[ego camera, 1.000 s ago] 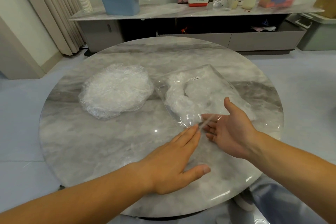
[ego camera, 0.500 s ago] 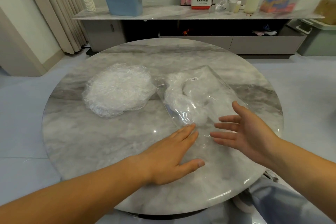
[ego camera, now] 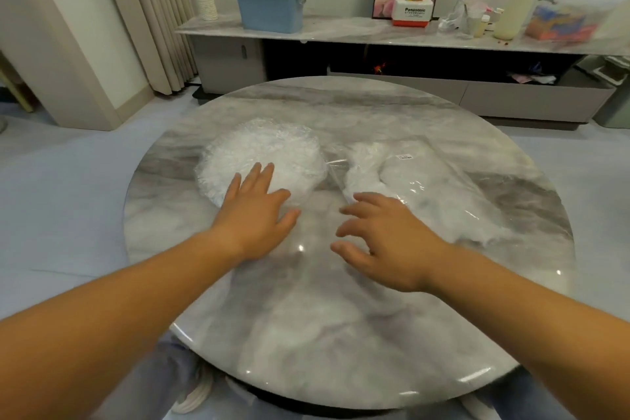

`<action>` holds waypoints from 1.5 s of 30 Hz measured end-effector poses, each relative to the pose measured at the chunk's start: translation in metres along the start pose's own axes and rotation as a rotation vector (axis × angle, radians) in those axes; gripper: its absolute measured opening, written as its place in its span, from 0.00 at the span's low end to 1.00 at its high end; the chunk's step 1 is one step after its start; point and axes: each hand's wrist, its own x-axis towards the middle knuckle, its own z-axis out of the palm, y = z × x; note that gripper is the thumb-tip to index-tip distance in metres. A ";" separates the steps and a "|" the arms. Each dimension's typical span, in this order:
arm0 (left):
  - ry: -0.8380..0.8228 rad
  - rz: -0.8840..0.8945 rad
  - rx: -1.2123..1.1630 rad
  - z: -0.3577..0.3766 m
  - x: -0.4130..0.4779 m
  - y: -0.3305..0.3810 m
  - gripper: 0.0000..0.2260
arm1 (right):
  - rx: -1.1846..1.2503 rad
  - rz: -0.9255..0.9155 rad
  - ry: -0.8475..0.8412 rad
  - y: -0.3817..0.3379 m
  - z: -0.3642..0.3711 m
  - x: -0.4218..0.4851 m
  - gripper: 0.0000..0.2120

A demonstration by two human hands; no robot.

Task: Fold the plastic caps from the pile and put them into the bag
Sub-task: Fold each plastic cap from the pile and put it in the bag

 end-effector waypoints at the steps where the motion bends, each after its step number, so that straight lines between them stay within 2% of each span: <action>1: -0.012 -0.042 -0.003 0.000 0.006 -0.008 0.27 | -0.045 -0.015 -0.062 -0.003 0.006 0.007 0.41; 5: 0.022 -0.178 -0.165 -0.002 0.030 -0.043 0.32 | -0.106 -0.085 -0.136 -0.019 0.024 0.031 0.45; 8: -0.061 -0.189 -0.185 0.002 0.039 -0.069 0.31 | -0.111 -0.093 -0.171 -0.022 0.032 0.039 0.44; 11: -0.166 -0.190 -0.140 0.017 0.036 -0.081 0.31 | -0.096 -0.071 -0.210 -0.021 0.033 0.041 0.34; 12: -0.169 -0.180 -0.099 0.021 0.033 -0.081 0.31 | -0.084 -0.059 -0.218 -0.018 0.032 0.042 0.32; 16: -0.167 -0.146 -0.033 0.018 0.018 -0.066 0.31 | -0.087 -0.015 -0.217 -0.004 0.031 0.038 0.39; 20: -0.242 -0.079 0.025 0.011 -0.015 -0.045 0.32 | -0.073 0.045 -0.186 0.009 0.032 0.028 0.28; 21: -0.265 -0.065 0.030 0.010 -0.023 -0.040 0.32 | -0.069 0.059 -0.188 0.012 0.031 0.025 0.28; 23: -0.294 -0.055 0.016 0.008 -0.037 -0.034 0.32 | -0.050 0.061 -0.184 0.016 0.029 0.018 0.32; 25: -0.257 -0.066 0.016 0.006 -0.044 -0.032 0.31 | -0.001 0.071 -0.160 0.018 0.028 0.013 0.37; 30: -0.079 -0.035 0.086 -0.002 -0.043 -0.032 0.28 | 0.114 0.035 0.019 0.006 0.020 0.005 0.35; 34: 0.006 0.020 0.085 -0.007 -0.044 -0.027 0.30 | 0.058 -0.036 0.073 -0.003 0.017 0.004 0.31; 40: 0.161 0.029 -0.182 -0.020 -0.053 -0.016 0.37 | -0.056 -0.051 0.153 -0.012 0.021 0.012 0.29; 43: 0.122 -0.019 -0.421 -0.030 -0.063 -0.004 0.28 | -0.059 -0.087 0.160 -0.013 0.022 0.008 0.26; 45: 0.063 -0.042 -0.573 -0.032 -0.071 0.004 0.27 | -0.037 -0.135 0.105 -0.011 0.023 0.001 0.26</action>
